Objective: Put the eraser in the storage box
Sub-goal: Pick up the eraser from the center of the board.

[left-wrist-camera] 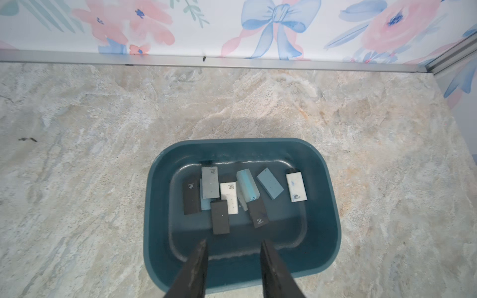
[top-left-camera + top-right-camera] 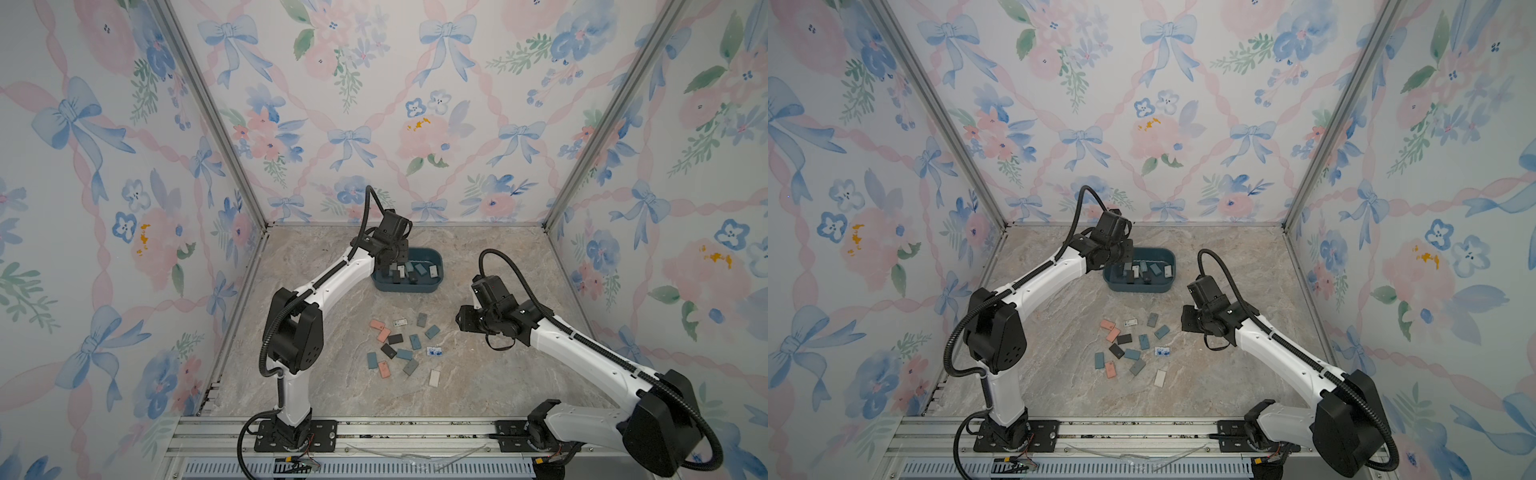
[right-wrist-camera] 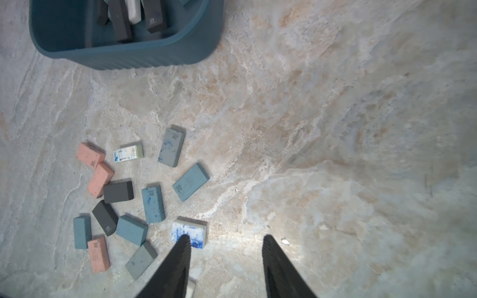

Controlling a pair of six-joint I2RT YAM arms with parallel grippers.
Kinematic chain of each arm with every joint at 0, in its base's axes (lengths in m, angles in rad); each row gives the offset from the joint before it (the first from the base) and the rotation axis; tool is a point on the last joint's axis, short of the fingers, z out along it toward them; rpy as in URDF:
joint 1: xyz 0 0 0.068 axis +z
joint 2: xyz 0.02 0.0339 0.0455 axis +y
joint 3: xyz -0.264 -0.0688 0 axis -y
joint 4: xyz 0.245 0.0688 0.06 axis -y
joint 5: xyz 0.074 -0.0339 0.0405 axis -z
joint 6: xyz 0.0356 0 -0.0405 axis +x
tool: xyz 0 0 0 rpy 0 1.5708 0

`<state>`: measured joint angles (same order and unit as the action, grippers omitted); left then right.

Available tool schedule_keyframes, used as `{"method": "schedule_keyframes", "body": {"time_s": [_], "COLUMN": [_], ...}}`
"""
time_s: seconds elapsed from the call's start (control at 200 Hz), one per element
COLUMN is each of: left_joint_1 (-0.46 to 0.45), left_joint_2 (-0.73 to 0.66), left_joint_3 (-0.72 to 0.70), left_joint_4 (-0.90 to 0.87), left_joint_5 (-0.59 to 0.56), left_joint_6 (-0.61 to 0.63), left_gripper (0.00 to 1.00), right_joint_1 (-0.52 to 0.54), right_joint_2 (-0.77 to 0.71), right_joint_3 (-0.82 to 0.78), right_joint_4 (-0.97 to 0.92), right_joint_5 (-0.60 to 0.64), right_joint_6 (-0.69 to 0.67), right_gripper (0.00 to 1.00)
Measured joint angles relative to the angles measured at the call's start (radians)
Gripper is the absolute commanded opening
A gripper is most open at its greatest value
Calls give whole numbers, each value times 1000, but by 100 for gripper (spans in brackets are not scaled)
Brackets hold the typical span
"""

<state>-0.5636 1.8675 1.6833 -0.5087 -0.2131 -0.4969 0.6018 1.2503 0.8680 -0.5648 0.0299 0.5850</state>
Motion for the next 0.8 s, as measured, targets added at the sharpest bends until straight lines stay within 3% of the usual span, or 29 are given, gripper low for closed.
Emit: {"method": "schedule_keyframes", "body": {"time_s": [0.56,0.8], "left_joint_1": [-17,-17], "left_joint_2": [-491,-608], "left_joint_3": [-482,-597], "left_joint_4": [245,316], "left_joint_5": [-31,-31], "left_joint_6": [-16,-27], "left_gripper": [38,38], "right_joint_1": [189,278], "right_joint_2": [12,19], "right_joint_3": [-100,-124], "right_joint_4": [-6,-7], "right_joint_5": [8,16], "right_joint_6": [181,263], "right_gripper": [49,51]}}
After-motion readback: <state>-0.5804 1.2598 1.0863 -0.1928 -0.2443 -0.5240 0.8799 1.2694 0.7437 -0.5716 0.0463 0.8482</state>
